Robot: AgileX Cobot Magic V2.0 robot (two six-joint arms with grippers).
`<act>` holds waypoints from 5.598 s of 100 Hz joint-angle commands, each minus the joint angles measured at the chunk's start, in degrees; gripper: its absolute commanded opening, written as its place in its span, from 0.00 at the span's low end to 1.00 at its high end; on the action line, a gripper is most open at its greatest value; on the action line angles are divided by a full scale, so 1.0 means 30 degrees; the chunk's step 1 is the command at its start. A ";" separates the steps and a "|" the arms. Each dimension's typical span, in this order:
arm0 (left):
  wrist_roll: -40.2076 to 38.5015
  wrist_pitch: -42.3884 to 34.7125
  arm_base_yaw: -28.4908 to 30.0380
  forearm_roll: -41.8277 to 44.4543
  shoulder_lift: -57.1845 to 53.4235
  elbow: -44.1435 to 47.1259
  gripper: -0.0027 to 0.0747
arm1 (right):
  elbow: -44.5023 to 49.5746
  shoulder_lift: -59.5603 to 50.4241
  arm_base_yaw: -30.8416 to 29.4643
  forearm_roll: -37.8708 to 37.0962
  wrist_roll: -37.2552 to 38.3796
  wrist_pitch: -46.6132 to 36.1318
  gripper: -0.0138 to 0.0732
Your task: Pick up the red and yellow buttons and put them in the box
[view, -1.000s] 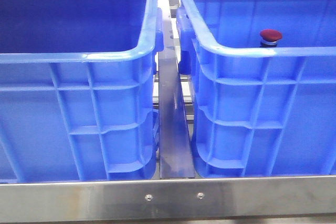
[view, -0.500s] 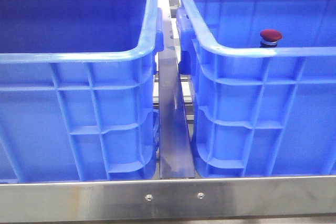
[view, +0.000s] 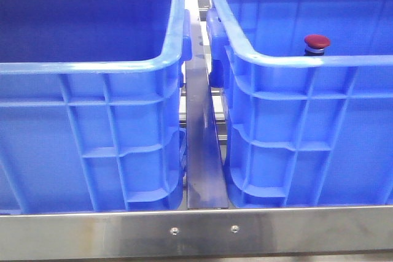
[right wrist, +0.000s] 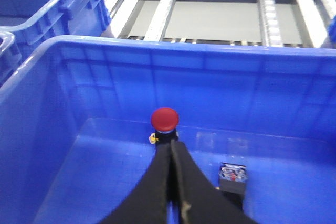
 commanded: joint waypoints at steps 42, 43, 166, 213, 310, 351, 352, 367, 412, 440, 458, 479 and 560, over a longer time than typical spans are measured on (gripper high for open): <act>-0.0053 -0.2840 0.0039 -0.0050 -0.7893 0.4018 0.01 | 0.4166 -0.8028 -0.0174 0.0260 -0.0132 -0.0630 0.08; -0.0053 -0.2847 0.0039 -0.0050 -0.7999 0.4128 0.01 | 0.4315 -0.8273 -0.0174 0.0260 -0.0132 -0.0630 0.08; -0.0053 -0.2435 0.0039 -0.0006 -1.1244 0.5839 0.01 | 0.5918 -1.2639 -0.0174 0.0361 -0.0132 -0.1649 0.08; -0.0089 -0.4694 -0.0303 0.0712 -1.1444 0.7971 0.01 | 0.5918 -1.2639 -0.0174 0.0361 -0.0132 -0.1668 0.08; -0.1897 -0.8151 -0.0930 0.1775 -1.3474 1.3461 0.01 | 0.5918 -1.2621 -0.0174 0.0361 -0.0132 -0.1708 0.08; -0.1897 -0.8151 -0.0930 0.1775 -1.3474 1.3461 0.01 | 0.5918 -1.2621 -0.0174 0.0361 -0.0132 -0.1708 0.08; -0.1897 -0.8151 -0.0930 0.1775 -1.3474 1.3461 0.01 | 0.5918 -1.2621 -0.0174 0.0361 -0.0132 -0.1708 0.08; -0.1897 -0.8151 -0.0930 0.1775 -1.3474 1.3461 0.01 | 0.5918 -1.2621 -0.0174 0.0361 -0.0132 -0.1708 0.08; -0.1897 -0.8151 -0.0930 0.1775 -1.3474 1.3461 0.01 | 0.5918 -1.2621 -0.0108 0.0361 -0.0132 -0.2329 0.08; -0.1897 -0.8151 -0.0930 0.1775 -1.3474 1.3461 0.01 | 0.5918 -1.2621 -0.0108 -0.7379 0.6103 -0.3897 0.08; -0.1897 -0.8151 -0.0930 0.1775 -1.3474 1.3461 0.01 | 0.5946 -1.2621 -0.0108 -1.9270 1.8409 -0.3844 0.08; -0.1897 -0.8151 -0.0930 0.1775 -1.3474 1.3461 0.01 | 0.7654 -1.2621 -0.0108 -2.5346 2.4937 -0.5811 0.08; -0.1897 -0.8151 -0.0930 0.1775 -1.3474 1.3461 0.01 | 1.1103 -1.5622 -0.0038 -2.8354 2.9152 -0.6005 0.08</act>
